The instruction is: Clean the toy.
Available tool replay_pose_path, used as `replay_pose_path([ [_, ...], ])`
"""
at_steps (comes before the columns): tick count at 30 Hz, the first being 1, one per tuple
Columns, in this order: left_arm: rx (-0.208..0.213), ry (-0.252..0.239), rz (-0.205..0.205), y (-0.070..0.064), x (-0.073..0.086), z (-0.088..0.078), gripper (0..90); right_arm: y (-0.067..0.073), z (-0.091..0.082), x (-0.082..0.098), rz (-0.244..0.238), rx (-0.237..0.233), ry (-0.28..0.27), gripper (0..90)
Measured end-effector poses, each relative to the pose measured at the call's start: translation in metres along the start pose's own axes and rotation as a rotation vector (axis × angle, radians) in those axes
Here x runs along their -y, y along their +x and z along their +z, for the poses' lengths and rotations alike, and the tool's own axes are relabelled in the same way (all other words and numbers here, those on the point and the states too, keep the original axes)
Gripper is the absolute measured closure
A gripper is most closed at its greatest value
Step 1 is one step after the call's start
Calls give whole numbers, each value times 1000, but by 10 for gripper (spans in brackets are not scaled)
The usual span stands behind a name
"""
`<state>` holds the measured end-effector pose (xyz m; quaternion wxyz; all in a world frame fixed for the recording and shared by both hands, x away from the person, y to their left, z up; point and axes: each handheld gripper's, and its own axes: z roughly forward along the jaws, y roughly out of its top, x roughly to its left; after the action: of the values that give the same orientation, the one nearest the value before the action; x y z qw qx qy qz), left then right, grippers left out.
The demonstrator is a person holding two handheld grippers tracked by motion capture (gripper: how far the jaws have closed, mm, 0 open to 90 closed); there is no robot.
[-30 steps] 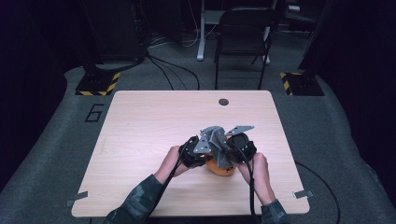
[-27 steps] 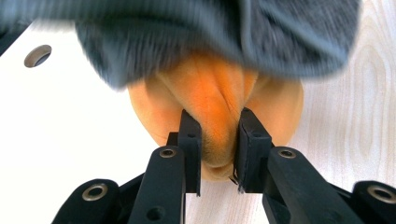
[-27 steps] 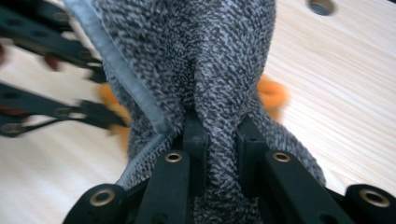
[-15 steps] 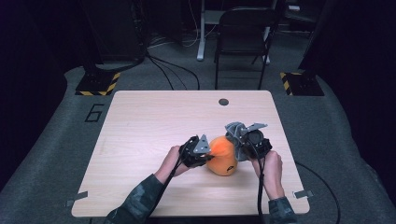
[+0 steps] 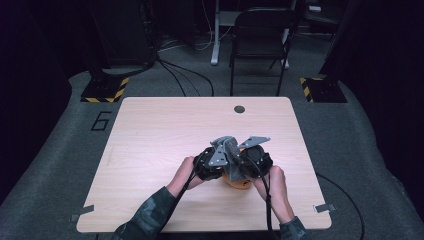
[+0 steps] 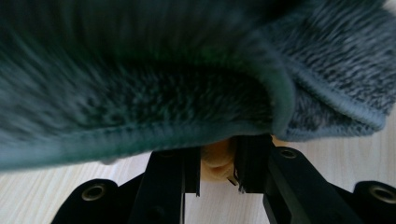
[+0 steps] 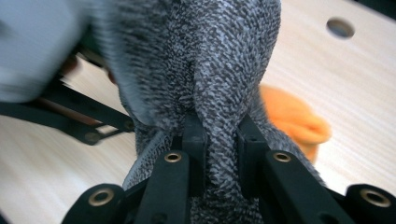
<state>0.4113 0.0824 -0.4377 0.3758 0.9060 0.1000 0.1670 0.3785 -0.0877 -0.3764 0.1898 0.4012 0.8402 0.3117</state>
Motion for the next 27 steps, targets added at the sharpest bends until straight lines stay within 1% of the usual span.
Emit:
replay_pose_path([
  [1, 0, 0, 0, 0, 0, 0, 745, -1, 7, 2, -11, 6, 13, 781],
  [2, -2, 12, 9, 1, 1, 0, 745, -4, 10, 3, -1, 5, 15, 781],
  [3, 6, 0, -12, 2, 2, 0, 746, -7, 10, 4, 8, 9, 12, 781],
  [4, 6, -3, -15, 2, 2, 1, 746, -9, 10, 4, 23, 7, 10, 781],
  [5, 5, -4, -18, 2, 2, 1, 746, -13, 9, 5, 27, 15, 8, 781],
  [6, 10, -5, -16, 2, 1, 1, 745, -17, 8, 6, 44, 46, 8, 780],
  [7, 7, -3, -20, 2, 2, 1, 745, -21, 8, 7, 42, 56, 5, 781],
  [8, 9, -1, -26, 2, 2, 1, 746, -27, 8, 9, 60, 71, -2, 781],
  [10, 6, -4, -40, 3, 2, 1, 744, -34, 8, 12, 87, 132, 6, 780],
  [13, 10, 2, -73, 6, 4, 1, 742, -40, 7, 16, 100, 163, -8, 776],
  [14, 10, 3, -99, 8, 5, 1, 741, -42, 5, 17, 103, 173, -21, 775],
  [15, 11, 1, -111, 11, 6, 1, 739, -46, 0, 17, 116, 185, -36, 773],
  [16, 17, 4, -136, 14, 9, 1, 738, -49, -3, 18, 129, 192, -54, 771],
  [17, 20, -2, -152, 16, 10, 2, 736, -57, -9, 21, 135, 205, -80, 770],
  [18, 23, -7, -179, 19, 12, 2, 734, -61, -11, 22, 156, 213, -85, 768],
  [19, 26, -7, -189, 21, 13, 2, 732, -70, -16, 27, 177, 227, -89, 767],
  [20, 24, -13, -207, 23, 15, 3, 729, -76, -17, 30, 192, 235, -100, 767],
  [22, 23, -10, -235, 27, 18, 4, 723, -91, -18, 39, 237, 250, -97, 766],
  [23, 19, -13, -247, 28, 19, 4, 717, -100, -16, 45, 264, 255, -88, 765],
  [24, 12, -11, -265, 30, 20, 5, 714, -105, -14, 49, 280, 256, -83, 764],
  [25, 14, -4, -281, 33, 21, 5, 708, -111, -9, 55, 299, 259, -70, 764],
  [27, 6, -5, -313, 37, 25, 7, 698, -119, 1, 64, 327, 257, -48, 763],
])
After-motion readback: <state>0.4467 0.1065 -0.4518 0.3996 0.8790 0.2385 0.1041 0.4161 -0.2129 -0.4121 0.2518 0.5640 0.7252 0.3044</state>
